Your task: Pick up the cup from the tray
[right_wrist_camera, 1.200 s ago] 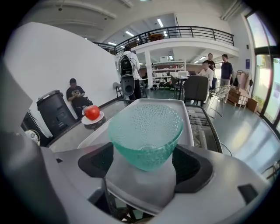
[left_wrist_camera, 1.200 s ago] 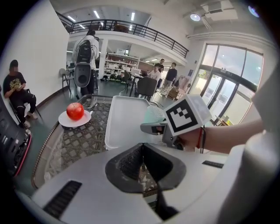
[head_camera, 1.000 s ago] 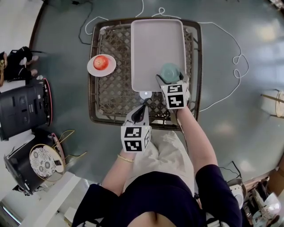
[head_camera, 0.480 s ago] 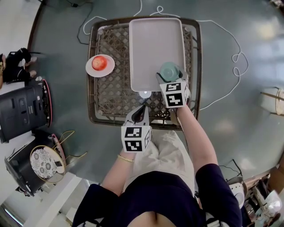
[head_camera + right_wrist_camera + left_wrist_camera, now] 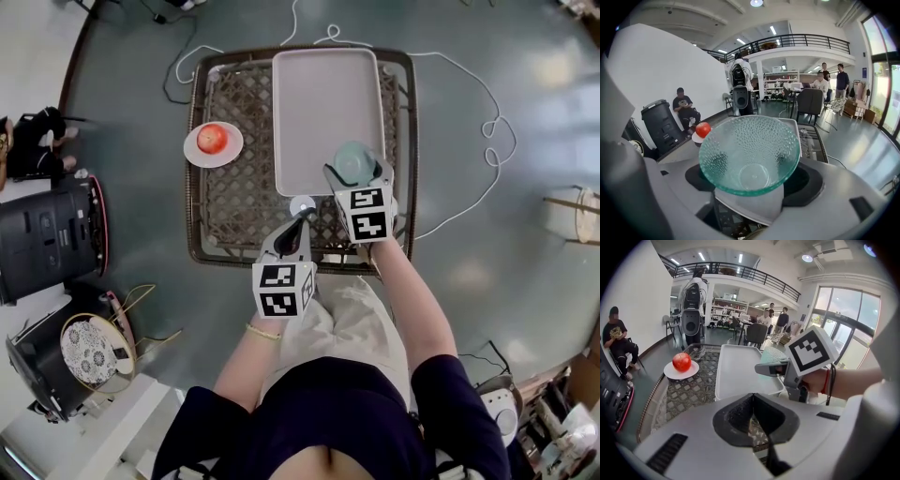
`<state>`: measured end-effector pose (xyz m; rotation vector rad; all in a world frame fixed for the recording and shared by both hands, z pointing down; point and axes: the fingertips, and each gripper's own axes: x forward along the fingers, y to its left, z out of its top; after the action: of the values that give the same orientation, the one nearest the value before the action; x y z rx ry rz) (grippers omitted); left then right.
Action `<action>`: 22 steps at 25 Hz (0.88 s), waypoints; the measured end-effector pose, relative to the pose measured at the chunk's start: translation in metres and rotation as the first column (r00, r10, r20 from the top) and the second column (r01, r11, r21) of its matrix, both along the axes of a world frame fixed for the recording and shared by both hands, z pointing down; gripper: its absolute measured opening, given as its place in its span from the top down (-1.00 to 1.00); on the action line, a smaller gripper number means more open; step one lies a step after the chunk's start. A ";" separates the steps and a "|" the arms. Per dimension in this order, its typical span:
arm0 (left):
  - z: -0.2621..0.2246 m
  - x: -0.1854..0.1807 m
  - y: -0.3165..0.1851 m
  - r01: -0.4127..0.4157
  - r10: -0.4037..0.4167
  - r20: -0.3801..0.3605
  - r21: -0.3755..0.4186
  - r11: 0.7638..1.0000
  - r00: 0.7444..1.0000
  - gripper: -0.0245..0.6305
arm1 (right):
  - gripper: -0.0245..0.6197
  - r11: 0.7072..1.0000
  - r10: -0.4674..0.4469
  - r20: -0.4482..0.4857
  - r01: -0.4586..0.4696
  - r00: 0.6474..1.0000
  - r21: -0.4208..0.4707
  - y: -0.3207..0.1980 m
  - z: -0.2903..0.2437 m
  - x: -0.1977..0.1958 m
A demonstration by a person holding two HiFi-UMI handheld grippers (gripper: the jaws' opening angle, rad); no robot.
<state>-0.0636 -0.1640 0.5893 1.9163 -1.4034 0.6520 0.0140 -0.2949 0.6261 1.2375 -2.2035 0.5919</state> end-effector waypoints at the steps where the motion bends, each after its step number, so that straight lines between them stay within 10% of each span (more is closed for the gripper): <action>1: -0.003 0.000 0.000 0.002 -0.002 0.000 0.007 1.000 1.000 0.90 | -0.27 1.000 -0.003 0.011 0.003 1.000 0.006 0.004 -0.006 -0.001; 22: -0.061 0.007 0.018 0.012 -0.013 0.006 0.141 0.990 1.000 0.90 | -0.27 0.996 -0.033 0.097 0.025 0.995 0.088 0.119 -0.107 0.010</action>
<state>-0.0562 -0.1458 0.5285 2.0143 -1.4998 0.5677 0.0243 -0.1764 0.5194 1.2416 -2.3477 0.5623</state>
